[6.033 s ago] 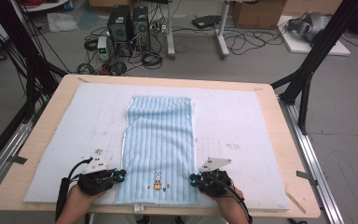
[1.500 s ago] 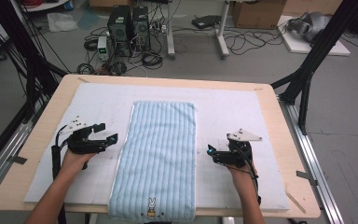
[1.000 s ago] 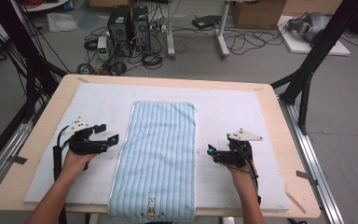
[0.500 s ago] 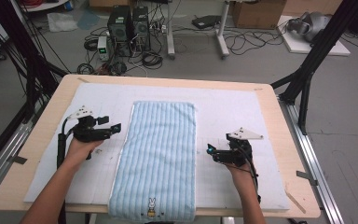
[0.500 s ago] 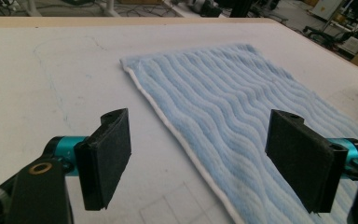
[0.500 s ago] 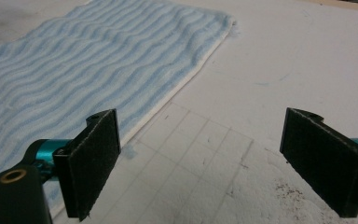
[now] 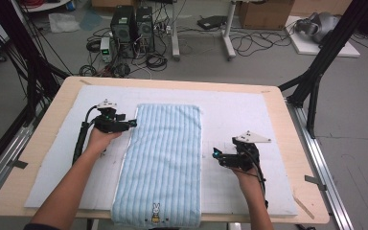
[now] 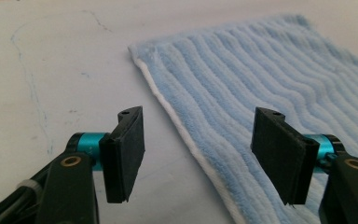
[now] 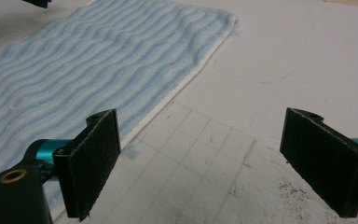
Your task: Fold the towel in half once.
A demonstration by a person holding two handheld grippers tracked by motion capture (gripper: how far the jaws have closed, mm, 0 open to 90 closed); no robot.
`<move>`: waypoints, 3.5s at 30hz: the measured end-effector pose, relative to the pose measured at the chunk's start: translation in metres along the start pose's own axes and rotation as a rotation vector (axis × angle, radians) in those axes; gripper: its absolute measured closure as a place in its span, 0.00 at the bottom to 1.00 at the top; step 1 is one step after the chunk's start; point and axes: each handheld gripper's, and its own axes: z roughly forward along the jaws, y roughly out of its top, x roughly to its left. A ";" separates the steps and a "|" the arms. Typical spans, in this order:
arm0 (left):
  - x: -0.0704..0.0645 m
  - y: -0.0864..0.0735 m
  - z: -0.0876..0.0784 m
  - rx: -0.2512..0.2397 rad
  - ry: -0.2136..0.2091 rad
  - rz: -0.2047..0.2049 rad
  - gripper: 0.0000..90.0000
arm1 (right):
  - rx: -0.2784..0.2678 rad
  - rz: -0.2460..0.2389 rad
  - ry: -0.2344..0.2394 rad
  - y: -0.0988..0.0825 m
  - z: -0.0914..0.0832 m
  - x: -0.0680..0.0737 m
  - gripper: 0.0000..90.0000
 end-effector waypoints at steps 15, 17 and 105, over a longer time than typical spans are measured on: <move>-0.017 -0.003 0.024 0.081 0.032 0.172 0.81 | 0.015 0.001 -0.003 -0.001 0.005 0.000 0.13; -0.019 -0.003 0.025 0.081 0.019 0.178 0.95 | 0.019 0.005 -0.002 -0.001 0.005 0.001 0.13; -0.036 -0.068 -0.073 -0.077 -0.127 0.001 0.55 | 0.093 0.025 0.107 0.001 0.035 0.048 0.73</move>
